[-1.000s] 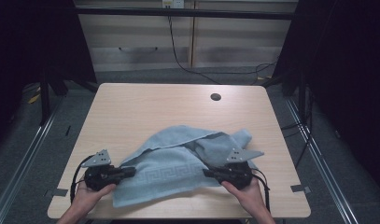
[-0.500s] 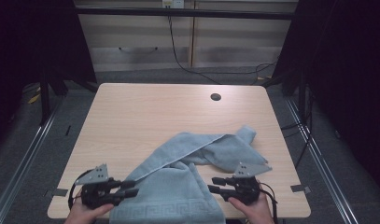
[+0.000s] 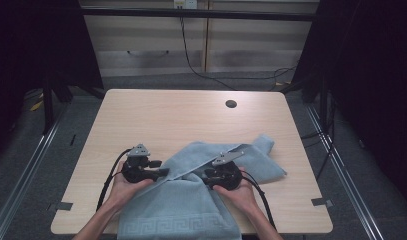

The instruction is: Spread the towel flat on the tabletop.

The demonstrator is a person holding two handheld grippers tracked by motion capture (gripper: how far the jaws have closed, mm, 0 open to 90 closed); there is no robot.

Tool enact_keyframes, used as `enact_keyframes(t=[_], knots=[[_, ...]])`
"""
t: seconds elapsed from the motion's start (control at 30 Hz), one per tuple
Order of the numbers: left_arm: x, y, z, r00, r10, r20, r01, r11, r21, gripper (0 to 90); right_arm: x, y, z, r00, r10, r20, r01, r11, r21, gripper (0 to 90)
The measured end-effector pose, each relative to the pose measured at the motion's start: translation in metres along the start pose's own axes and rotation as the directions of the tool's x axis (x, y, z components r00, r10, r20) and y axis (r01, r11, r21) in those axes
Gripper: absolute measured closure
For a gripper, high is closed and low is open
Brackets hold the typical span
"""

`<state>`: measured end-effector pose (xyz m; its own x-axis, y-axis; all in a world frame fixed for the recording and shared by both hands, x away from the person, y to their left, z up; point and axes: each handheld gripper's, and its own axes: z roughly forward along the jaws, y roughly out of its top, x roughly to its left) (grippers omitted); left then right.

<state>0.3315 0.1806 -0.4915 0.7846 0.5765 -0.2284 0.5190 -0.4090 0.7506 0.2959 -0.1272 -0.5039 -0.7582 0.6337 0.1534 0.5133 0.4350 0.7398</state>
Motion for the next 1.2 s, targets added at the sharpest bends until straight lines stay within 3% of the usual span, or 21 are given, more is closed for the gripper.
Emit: enact_keyframes(t=[0.03, 0.1, 0.13, 0.2, 0.23, 0.3, 0.33, 0.37, 0.5, 0.57, 0.73, 0.83, 0.87, 0.93, 0.97, 1.0, 1.03, 1.07, 1.1, 1.2], knots=[[0.000, -0.001, 0.000, 1.0000, 0.003, -0.008, -0.003, 1.0000, 0.005, 79.6, 0.000, -0.002, 0.004, 0.9996, -0.019, 0.020, 0.019, 1.000, -0.004, 57.4], [0.001, -0.001, -0.003, 0.9999, 0.003, -0.010, -0.003, 1.0000, -0.001, 83.3, 0.001, -0.003, 0.004, 0.9985, -0.025, 0.048, 0.026, 1.000, -0.014, 65.6], [0.002, -0.001, -0.005, 0.9998, -0.008, -0.016, 0.008, 0.9999, -0.015, 83.3, 0.001, -0.003, 0.004, 0.9985, -0.025, 0.048, 0.026, 1.000, -0.014, 65.6], [0.007, -0.002, -0.011, 0.9990, -0.043, -0.009, 0.043, 0.9984, -0.038, 84.0, 0.003, -0.004, 0.002, 0.9974, -0.044, 0.057, 0.044, 0.999, -0.005, 81.6], [0.012, -0.006, -0.018, 0.9981, -0.058, -0.023, 0.057, 0.9976, -0.040, 84.4, 0.008, -0.004, -0.002, 0.9939, -0.065, 0.090, 0.063, 0.998, 0.022, 87.1], [0.013, -0.008, -0.021, 0.9977, -0.061, -0.030, 0.060, 0.9974, -0.039, 84.5, 0.009, -0.005, -0.006, 0.9931, -0.064, 0.098, 0.061, 0.998, 0.033, 87.5], [0.015, -0.011, -0.025, 0.9971, -0.071, -0.026, 0.070, 0.9967, -0.042, 84.6, 0.009, -0.010, -0.017, 0.9956, -0.030, 0.088, 0.027, 0.999, 0.030, 87.8], [0.016, -0.015, -0.028, 0.9966, -0.081, -0.018, 0.080, 0.9960, -0.040, 84.6, 0.009, -0.010, -0.017, 0.9956, -0.030, 0.088, 0.027, 0.999, 0.030, 87.8], [0.014, -0.025, -0.039, 0.9969, -0.079, -0.002, 0.079, 0.9965, -0.029, 84.6, 0.008, -0.031, -0.043, 0.9959, 0.000, 0.090, -0.003, 0.999, 0.033, 87.8], [0.006, -0.031, -0.044, 0.9981, -0.060, 0.011, 0.061, 0.9981, -0.015, 84.6, 0.014, -0.049, -0.062, 0.9964, 0.022, 0.082, -0.024, 0.999, 0.024, 87.8], [-0.021, -0.051, -0.055, 0.9967, -0.031, 0.075, 0.028, 0.9987, 0.042, 84.6, 0.026, -0.065, -0.087, 0.9964, 0.041, 0.074, -0.041, 0.999, 0.002, 87.7], [-0.037, -0.065, -0.061, 0.9930, -0.029, 0.114, 0.020, 0.9970, 0.074, 84.6, 0.037, -0.078, -0.094, 0.9969, 0.058, 0.052, -0.059, 0.998, 0.018, 87.2], [-0.046, -0.074, -0.066, 0.9899, -0.018, 0.141, 0.005, 0.9959, 0.090, 84.4, 0.044, -0.081, -0.096, 0.9978, 0.046, 0.048, -0.047, 0.999, 0.023, 83.5], [-0.048, -0.077, -0.068, 0.9895, -0.019, 0.143, 0.006, 0.9959, 0.090, 84.1, 0.045, -0.081, -0.099, 0.9978, 0.049, 0.046, -0.050, 0.999, 0.016, 79.3], [-0.048, -0.079, -0.071, 0.9884, -0.024, 0.150, 0.011, 0.9965, 0.083, 80.3, 0.041, -0.077, -0.107, 0.9957, 0.070, 0.061, -0.067, 0.997, -0.041, 67.2], [-0.047, -0.079, -0.072, 0.9884, -0.015, 0.151, 0.004, 0.9972, 0.075, 80.3, 0.041, -0.077, -0.107, 0.9957, 0.070, 0.061, -0.067, 0.997, -0.041, 67.2], [-0.044, -0.077, -0.074, 0.9890, -0.025, 0.145, 0.019, 0.9988, 0.046, 74.5, 0.036, -0.076, -0.110, 0.9942, 0.086, 0.063, -0.082, 0.994, -0.065, 64.0], [-0.038, -0.068, -0.074, 0.9893, -0.025, 0.144, 0.024, 0.9997, 0.007, 67.7, 0.019, -0.071, -0.121, 0.9850, 0.129, 0.115, -0.114, 0.985, -0.129, 58.4], [-0.038, -0.068, -0.074, 0.9893, -0.025, 0.144, 0.024, 0.9997, 0.007, 64.5, 0.019, -0.071, -0.121, 0.9850, 0.129, 0.115, -0.114, 0.985, -0.129, 58.4], [-0.033, -0.051, -0.067, 0.9924, -0.017, 0.122, 0.021, 0.9993, -0.031, 59.3, -0.008, -0.068, -0.131, 0.9609, 0.202, 0.189, -0.169, 0.970, -0.177, 53.8]])
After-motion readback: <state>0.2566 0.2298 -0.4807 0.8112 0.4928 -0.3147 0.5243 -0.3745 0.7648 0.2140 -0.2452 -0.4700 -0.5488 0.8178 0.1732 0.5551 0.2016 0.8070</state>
